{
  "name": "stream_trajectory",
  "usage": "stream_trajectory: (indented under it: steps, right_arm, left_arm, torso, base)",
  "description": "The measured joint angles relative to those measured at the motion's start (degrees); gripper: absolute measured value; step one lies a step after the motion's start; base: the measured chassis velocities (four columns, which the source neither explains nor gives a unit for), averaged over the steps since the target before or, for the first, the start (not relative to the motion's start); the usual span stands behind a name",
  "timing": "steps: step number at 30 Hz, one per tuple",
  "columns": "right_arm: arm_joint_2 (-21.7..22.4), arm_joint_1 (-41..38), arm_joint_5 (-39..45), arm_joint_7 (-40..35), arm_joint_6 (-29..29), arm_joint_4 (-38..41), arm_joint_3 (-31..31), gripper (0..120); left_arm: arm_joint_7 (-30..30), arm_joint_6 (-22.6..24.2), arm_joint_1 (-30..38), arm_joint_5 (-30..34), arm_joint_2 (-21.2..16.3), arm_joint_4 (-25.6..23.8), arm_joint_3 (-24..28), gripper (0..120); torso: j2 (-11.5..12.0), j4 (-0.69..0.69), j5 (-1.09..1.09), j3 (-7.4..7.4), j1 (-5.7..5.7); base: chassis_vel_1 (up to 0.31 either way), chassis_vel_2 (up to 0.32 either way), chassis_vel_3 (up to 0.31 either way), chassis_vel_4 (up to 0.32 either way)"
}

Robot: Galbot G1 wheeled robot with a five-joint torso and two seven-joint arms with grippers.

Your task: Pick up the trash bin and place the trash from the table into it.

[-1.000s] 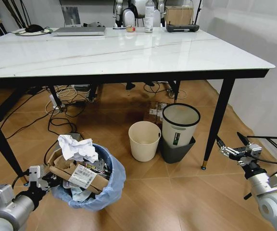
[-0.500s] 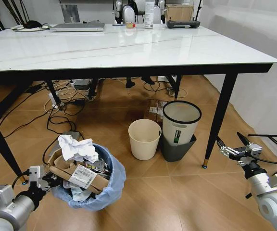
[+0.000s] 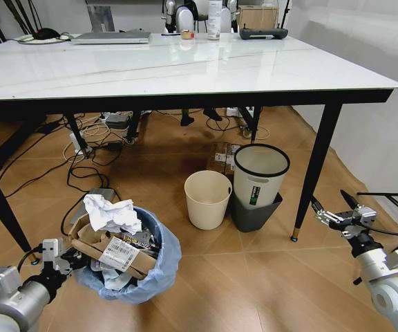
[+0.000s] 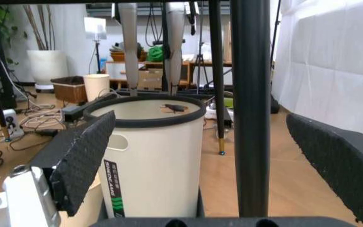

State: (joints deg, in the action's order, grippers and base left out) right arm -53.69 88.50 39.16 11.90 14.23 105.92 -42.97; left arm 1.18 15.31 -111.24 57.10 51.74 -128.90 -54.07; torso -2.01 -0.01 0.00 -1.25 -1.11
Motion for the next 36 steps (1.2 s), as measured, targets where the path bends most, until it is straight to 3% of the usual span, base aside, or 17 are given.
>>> stream_trajectory:
  steps: [36]
  right_arm:
    - [0.0, 0.0, 0.0, 0.0, 0.0, 0.0, 0.0, 100]
  left_arm:
    - [-1.29, -1.05, 1.95, 1.02, -0.67, 3.28, 2.16, 0]
  torso:
    - [-0.38, 0.0, 0.0, -0.31, -0.07]
  base:
    - [0.0, 0.0, 0.0, 0.0]
